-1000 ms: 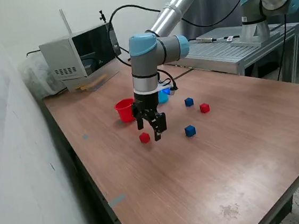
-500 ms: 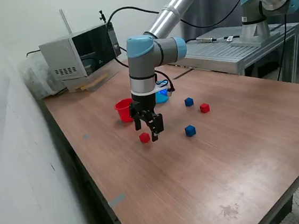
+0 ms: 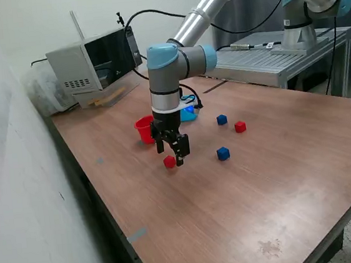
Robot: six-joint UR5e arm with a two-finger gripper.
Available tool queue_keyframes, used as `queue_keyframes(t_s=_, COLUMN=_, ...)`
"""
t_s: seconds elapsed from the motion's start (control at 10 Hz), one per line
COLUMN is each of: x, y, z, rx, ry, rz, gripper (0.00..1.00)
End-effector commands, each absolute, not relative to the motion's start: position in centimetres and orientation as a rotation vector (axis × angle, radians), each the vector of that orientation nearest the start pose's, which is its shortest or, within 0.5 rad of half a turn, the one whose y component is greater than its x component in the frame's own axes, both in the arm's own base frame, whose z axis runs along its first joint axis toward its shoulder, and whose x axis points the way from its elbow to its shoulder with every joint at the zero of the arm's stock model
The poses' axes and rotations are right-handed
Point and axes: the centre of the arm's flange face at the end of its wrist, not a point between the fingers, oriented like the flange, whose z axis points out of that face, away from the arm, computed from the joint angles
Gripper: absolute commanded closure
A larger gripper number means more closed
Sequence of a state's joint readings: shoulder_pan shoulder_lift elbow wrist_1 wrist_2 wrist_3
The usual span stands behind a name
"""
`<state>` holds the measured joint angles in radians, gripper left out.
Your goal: Place red objects in the red bin, and blue objects in the blue bin.
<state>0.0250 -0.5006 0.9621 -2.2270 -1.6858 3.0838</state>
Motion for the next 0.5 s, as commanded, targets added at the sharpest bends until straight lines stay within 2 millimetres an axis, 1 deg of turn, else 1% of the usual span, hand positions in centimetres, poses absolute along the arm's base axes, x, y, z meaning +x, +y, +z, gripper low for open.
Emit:
queue_keyframes(t_s=0.0, x=-83.75, y=-13.86, z=10.29, rx=-2.314, ry=2.163, rz=0.335, gripper=0.00)
queue_keyframes(t_s=0.4, x=-83.88, y=-13.75, z=10.38, rx=-2.316, ry=2.165, rz=0.338, gripper=0.00)
